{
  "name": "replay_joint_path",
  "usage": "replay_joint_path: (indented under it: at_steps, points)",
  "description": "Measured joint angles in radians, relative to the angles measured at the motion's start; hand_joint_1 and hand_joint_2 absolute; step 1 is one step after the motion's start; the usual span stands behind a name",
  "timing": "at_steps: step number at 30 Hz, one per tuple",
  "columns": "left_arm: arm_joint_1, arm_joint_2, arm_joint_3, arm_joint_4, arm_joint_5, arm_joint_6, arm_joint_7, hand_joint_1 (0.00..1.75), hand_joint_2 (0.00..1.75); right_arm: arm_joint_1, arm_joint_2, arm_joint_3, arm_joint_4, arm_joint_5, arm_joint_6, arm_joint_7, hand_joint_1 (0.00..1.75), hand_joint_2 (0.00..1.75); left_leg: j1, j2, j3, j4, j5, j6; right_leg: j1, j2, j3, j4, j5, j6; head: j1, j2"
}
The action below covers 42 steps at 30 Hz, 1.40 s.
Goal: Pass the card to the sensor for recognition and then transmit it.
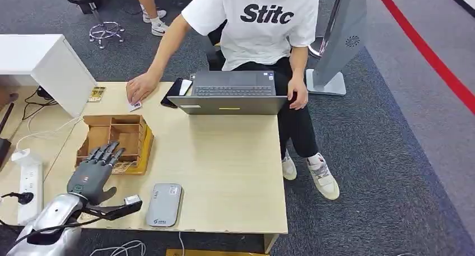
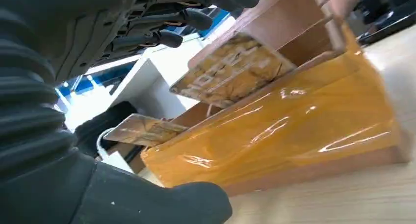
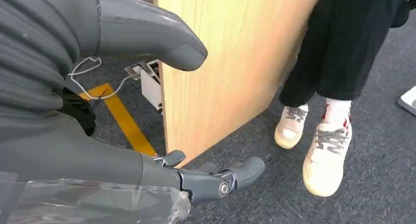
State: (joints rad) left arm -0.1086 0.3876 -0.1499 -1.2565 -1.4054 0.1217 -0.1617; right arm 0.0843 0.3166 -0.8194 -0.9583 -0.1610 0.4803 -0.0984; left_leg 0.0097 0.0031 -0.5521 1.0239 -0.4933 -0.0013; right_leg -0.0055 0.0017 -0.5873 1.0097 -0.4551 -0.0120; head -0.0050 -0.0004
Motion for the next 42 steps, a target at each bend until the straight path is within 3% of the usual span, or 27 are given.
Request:
replay_joint_path:
  at_steps: [12,21,36,37,42]
  points:
    - [-0.059,-0.035,0.044,0.078,-0.036,0.015,0.015,0.0,1.75,-0.002,0.0,0.022,0.0,-0.012,-0.01,0.003,0.0,1.75,0.0,0.0,0.0,0.0,0.001,-0.001,0.0,0.0,0.0,0.0,0.001,0.0,0.0,0.0]
    - [-0.081,-0.075,0.077,0.085,-0.055,0.018,0.03,0.0,1.75,-0.003,0.0,0.045,0.0,-0.032,-0.023,0.003,0.0,1.75,0.0,0.0,0.0,0.0,0.001,-0.001,0.0,0.0,-0.001,0.0,0.001,0.0,0.0,0.0]
    - [-0.081,-0.131,0.089,0.085,-0.071,0.02,0.022,0.0,1.75,-0.003,0.0,0.043,0.0,-0.005,0.012,0.014,0.0,1.75,0.0,0.0,0.0,0.0,0.001,-0.001,0.0,0.0,-0.001,0.0,0.001,0.0,0.0,0.0]
    - [-0.081,-0.132,0.089,0.085,-0.071,0.02,0.021,0.4,1.75,-0.003,0.0,0.043,0.0,-0.005,0.012,0.014,0.0,1.75,0.0,0.0,0.0,0.0,0.001,-0.001,0.0,0.0,-0.001,0.0,0.001,0.0,0.0,0.0]
    - [-0.083,-0.136,0.089,0.085,-0.07,0.02,0.021,0.4,1.75,-0.003,0.0,0.043,0.001,-0.005,0.013,0.014,0.0,1.75,0.0,0.0,0.0,0.0,0.001,-0.001,0.0,0.0,-0.001,0.0,0.001,0.0,0.0,0.0]
